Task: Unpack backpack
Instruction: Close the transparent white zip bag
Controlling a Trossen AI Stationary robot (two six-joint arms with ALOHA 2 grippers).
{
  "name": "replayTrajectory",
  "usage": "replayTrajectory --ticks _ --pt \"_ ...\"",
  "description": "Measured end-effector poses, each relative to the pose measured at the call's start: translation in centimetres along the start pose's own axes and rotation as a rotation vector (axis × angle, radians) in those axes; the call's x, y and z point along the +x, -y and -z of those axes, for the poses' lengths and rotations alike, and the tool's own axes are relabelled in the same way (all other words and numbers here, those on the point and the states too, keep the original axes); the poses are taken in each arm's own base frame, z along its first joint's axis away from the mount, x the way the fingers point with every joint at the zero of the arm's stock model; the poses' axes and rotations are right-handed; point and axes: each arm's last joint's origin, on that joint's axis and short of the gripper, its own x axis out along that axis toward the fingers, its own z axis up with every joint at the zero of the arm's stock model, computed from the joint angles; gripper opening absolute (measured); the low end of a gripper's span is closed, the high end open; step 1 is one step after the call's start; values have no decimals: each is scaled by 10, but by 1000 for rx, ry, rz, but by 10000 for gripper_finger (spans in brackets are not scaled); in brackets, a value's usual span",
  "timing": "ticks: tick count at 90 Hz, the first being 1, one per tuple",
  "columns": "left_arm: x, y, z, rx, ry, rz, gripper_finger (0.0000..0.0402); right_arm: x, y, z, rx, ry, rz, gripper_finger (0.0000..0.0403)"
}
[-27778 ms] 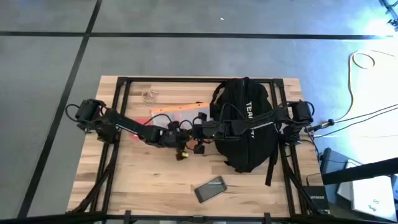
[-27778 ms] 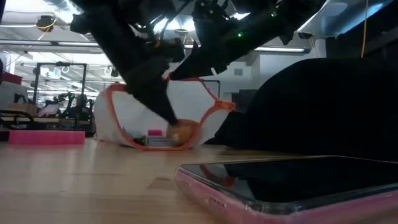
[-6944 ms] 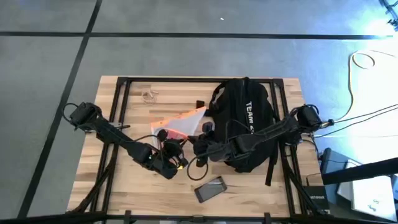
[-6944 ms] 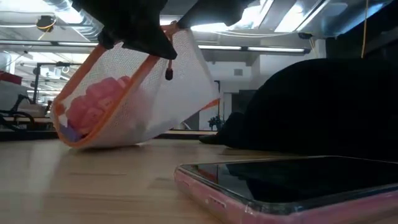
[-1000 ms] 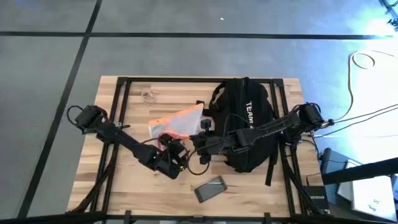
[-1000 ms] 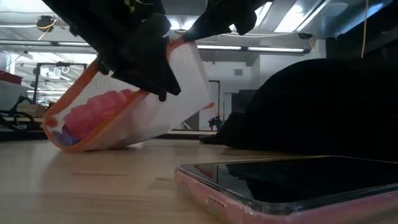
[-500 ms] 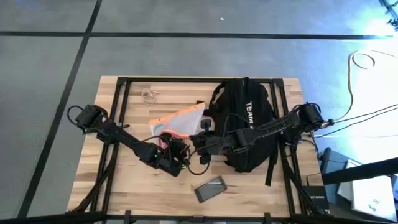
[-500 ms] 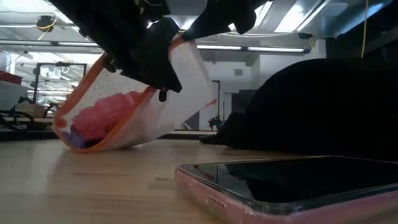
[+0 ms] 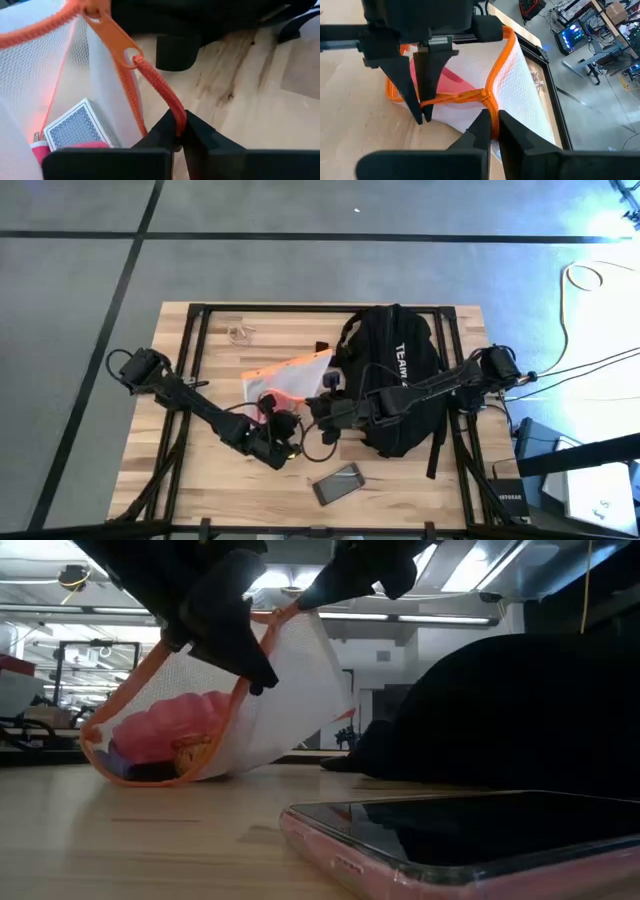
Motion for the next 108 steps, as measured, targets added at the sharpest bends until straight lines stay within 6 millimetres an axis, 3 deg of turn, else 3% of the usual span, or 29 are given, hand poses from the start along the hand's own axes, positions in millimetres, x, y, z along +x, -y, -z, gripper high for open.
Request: replayTrajectory --ticks 56,108 --pt "-15 -9 4 10 -16 -55 2 -2 -4 18 16 -177 -11 3" --pt "-18 -12 8 -17 -23 -91 1 -5 -7 31 6 -296 -36 3"
